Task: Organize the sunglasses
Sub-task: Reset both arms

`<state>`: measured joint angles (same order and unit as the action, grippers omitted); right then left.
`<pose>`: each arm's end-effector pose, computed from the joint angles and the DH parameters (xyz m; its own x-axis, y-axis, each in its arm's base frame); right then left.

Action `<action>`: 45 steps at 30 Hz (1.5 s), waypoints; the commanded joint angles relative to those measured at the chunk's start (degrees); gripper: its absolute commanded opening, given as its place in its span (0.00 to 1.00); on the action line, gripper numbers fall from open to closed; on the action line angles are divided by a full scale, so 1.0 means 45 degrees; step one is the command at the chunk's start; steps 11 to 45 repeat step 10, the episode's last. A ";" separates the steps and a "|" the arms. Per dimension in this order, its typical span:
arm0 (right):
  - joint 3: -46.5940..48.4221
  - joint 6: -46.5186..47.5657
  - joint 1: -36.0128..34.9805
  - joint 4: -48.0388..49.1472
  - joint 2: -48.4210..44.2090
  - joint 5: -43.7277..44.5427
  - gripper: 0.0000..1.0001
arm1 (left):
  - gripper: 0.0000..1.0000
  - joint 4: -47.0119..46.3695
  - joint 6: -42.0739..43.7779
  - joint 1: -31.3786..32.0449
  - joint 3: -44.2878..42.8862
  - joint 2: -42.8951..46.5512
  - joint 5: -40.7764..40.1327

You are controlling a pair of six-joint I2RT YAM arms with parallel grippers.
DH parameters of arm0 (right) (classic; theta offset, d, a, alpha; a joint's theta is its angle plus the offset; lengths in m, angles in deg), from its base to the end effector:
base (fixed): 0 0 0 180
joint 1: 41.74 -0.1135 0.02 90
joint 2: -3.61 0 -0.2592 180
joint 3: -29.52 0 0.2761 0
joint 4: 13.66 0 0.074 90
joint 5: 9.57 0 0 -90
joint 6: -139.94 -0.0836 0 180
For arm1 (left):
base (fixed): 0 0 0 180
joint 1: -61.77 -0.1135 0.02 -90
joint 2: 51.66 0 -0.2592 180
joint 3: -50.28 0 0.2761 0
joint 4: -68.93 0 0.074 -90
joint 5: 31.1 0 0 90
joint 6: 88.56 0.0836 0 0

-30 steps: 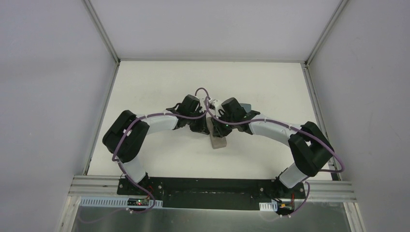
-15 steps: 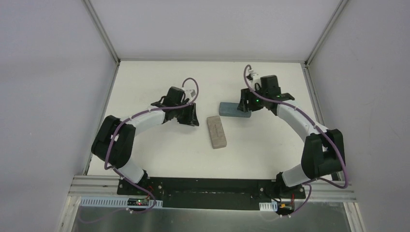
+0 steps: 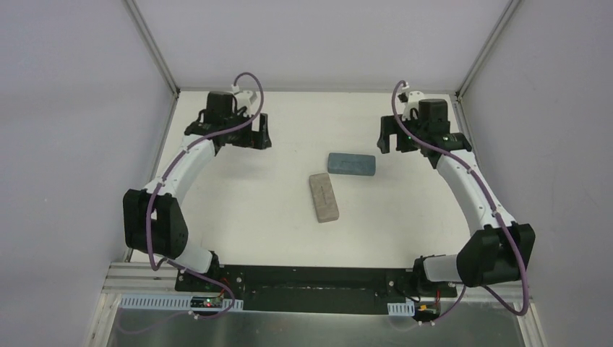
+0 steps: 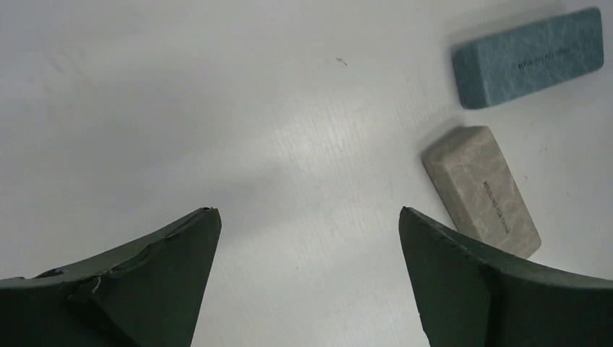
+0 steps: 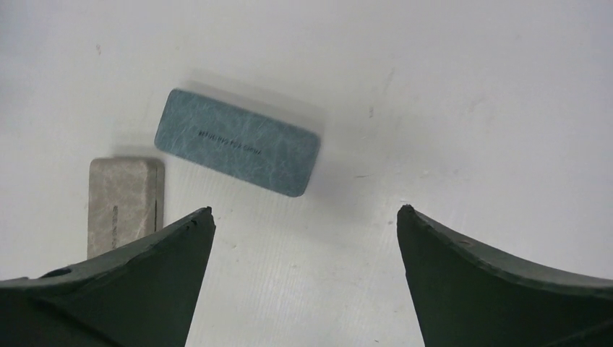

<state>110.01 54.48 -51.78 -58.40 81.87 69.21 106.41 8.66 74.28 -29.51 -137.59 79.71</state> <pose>0.3498 0.0785 0.2726 -0.6386 -0.1919 -0.7453 -0.3639 0.9286 0.0727 0.3707 -0.1127 0.2376 -0.6111 0.2559 -0.7490 0.5346 0.8313 -0.1522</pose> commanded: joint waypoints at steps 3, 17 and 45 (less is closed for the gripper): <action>0.2793 -0.0917 0.0142 -0.1238 -0.0870 0.3899 1.00 | 0.99 0.2658 0.0455 -0.0611 -0.4475 -0.0216 -0.0830; 0.2502 -0.2034 0.0164 -0.0775 -0.1281 0.4305 0.99 | 0.99 0.1318 -0.1327 -0.0707 -0.3558 -0.0018 -0.0729; 0.2502 -0.2034 0.0164 -0.0775 -0.1281 0.4305 0.99 | 0.99 0.1318 -0.1327 -0.0707 -0.3558 -0.0018 -0.0729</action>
